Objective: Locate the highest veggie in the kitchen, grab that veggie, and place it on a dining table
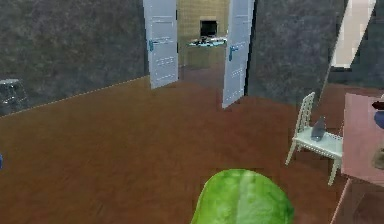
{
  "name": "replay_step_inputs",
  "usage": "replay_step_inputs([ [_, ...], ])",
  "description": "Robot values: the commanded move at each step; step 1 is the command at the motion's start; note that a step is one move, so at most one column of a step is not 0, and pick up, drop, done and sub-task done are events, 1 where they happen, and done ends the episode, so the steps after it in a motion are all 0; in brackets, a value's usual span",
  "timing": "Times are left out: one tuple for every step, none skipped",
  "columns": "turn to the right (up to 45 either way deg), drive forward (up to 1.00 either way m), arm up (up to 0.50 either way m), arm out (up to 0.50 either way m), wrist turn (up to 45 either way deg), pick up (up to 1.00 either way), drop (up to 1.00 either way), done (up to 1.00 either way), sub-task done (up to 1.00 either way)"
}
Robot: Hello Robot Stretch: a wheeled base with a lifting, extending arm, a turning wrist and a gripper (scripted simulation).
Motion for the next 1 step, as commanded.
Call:
replay_step_inputs([
  [-3.0, 0.0, 0.0, 0.0, 0.0, 0.0, 0.0, 0.0, 0.0],
])
